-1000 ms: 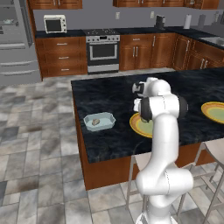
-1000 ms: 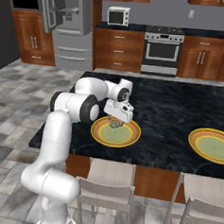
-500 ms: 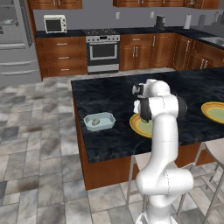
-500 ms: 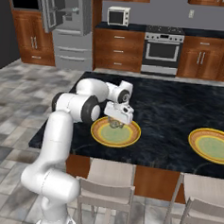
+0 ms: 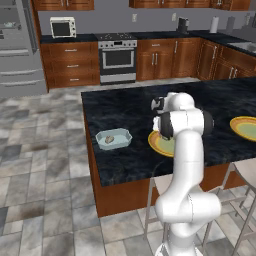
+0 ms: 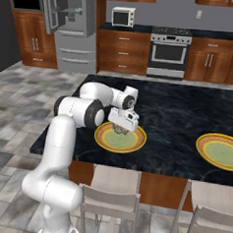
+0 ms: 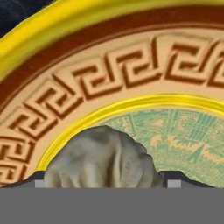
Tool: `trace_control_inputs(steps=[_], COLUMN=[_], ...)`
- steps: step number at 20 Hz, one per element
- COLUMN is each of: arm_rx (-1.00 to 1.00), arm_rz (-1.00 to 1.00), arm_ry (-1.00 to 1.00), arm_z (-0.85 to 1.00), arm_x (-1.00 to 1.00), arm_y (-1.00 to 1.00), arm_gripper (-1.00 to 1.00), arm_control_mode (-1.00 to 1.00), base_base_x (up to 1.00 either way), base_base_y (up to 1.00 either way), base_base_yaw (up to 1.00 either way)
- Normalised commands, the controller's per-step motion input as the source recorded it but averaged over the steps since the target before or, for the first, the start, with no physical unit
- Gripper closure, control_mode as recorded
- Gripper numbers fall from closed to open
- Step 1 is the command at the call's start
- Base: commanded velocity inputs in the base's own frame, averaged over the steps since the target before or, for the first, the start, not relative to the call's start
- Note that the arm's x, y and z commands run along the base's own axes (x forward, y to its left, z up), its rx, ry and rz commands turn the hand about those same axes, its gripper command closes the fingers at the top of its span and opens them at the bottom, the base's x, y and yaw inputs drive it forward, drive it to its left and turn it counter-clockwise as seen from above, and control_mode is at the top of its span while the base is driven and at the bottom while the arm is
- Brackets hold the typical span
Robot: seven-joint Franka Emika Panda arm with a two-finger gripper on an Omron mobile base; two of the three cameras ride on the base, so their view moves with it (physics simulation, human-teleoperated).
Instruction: Place two dumplings into each of the tupperware containers and then place the containers in the fridge.
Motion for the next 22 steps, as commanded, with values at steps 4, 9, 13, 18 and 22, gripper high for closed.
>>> trace_control_inputs(steps=[4,9,13,18,22], arm_rx=[0.0,0.0,0.0,0.0,0.0], arm_rz=[0.0,0.02,0.07,0.11,0.15], arm_ry=[-0.01,0.0,0.0,0.0,0.0], arm_z=[0.03,0.46,0.51,0.24,0.0], arm_x=[-0.04,-0.01,0.0,0.01,0.03], arm_y=[0.01,0.35,0.69,0.78,0.82], arm_gripper=[1.0,1.0,1.0,1.0,1.0], arm_control_mode=[-1.0,-1.0,-1.0,-1.0,-1.0], base_base_x=[0.0,0.0,0.0,0.0,0.0], base_base_y=[0.0,0.0,0.0,0.0,0.0], base_base_yaw=[0.0,0.0,0.0,0.0,0.0])
